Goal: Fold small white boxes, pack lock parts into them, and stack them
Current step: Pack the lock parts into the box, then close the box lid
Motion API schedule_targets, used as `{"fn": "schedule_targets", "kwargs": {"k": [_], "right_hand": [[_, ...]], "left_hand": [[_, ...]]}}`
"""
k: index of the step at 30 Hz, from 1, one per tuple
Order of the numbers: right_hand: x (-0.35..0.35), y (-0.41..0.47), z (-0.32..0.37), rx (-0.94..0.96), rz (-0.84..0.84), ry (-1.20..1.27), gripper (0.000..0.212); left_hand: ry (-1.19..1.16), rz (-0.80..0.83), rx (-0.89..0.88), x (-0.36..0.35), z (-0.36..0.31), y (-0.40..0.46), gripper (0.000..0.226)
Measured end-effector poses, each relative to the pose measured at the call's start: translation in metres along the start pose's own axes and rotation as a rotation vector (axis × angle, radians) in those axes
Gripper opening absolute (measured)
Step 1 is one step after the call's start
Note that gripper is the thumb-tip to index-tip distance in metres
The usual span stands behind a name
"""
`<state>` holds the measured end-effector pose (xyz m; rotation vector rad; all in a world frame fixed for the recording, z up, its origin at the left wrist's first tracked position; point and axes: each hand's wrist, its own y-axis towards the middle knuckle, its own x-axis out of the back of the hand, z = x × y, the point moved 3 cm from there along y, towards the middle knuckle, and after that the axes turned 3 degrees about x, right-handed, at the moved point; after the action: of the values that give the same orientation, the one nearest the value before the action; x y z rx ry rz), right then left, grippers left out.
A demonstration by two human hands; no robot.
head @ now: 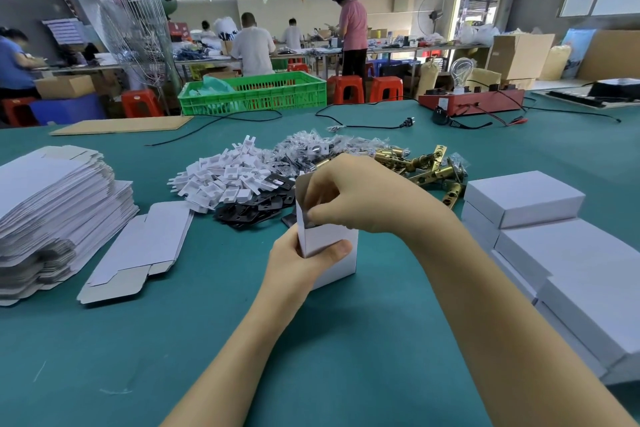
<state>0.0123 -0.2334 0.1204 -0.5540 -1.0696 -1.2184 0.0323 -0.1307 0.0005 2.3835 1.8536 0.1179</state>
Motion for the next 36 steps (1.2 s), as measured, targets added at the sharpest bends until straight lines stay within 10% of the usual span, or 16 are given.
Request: {"fn": "schedule_targets", "kwargs": {"k": [11,22,29,36], "right_hand": [[-0.003,0.001,-0.007,-0.008,0.09,-0.126,0.029],[0.019,-0.02,-0.072,-0.303,-0.507,0.645,0.035],[-0.077,-0.013,-0.08,-0.357,-0.272,0.979,0.039],[-0.099,-0.018,-0.081,-0.337,-0.441,1.204,0.05]], "left_hand": [[0.002,0.013,-0.005,-0.001,0.003,0.001,0.028],[-0.13,0.001,-0.082,0.004,0.001,0.003,0.036],[-0.167,0.032,-0.08,0.001,0.003,0.003,0.03],[-0.034,-0.003,-0.157,-0.009,-0.002,-0.002,0.03]]}}
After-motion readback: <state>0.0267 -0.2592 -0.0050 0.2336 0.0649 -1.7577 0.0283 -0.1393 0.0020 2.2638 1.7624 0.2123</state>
